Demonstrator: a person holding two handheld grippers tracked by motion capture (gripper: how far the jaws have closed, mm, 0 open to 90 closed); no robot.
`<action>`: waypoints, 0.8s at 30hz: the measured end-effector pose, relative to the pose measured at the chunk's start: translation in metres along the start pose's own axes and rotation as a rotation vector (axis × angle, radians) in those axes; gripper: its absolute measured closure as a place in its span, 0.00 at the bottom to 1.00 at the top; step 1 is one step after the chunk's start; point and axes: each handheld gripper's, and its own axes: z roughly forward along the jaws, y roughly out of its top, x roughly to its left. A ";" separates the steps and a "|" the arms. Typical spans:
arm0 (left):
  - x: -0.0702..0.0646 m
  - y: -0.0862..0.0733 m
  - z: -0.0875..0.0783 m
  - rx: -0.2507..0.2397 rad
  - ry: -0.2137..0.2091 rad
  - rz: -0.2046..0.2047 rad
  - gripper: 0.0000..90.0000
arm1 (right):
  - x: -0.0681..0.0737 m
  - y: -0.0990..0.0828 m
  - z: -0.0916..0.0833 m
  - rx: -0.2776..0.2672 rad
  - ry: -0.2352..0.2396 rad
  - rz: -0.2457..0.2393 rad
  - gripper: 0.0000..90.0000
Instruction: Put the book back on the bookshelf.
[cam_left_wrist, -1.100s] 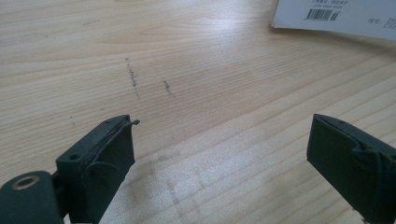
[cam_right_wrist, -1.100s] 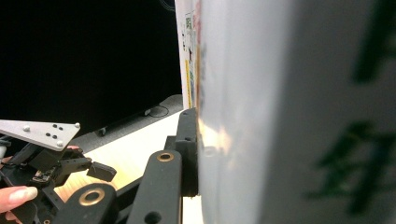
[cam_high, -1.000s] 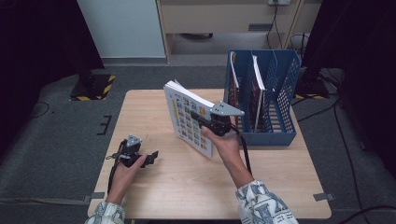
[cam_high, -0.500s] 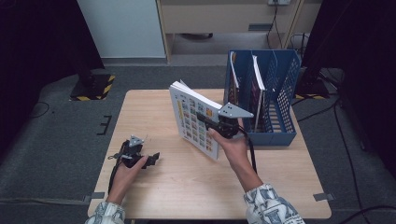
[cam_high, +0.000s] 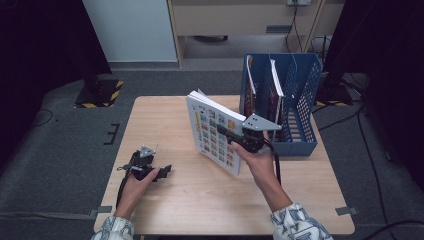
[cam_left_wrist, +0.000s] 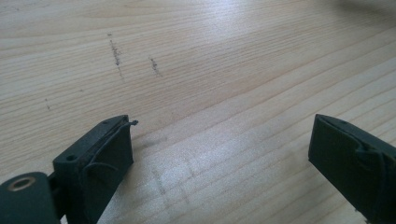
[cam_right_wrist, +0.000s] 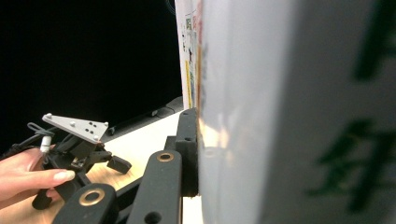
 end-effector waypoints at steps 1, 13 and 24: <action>0.000 0.000 0.000 0.003 0.001 0.001 0.06 | 0.000 0.000 -0.002 -0.001 0.002 0.000 0.82; 0.000 -0.001 0.001 0.007 0.006 0.009 0.05 | -0.002 0.001 -0.024 -0.008 0.013 -0.013 0.82; -0.001 -0.002 0.001 0.001 0.006 0.017 0.05 | -0.006 0.001 -0.044 -0.003 0.025 -0.020 0.82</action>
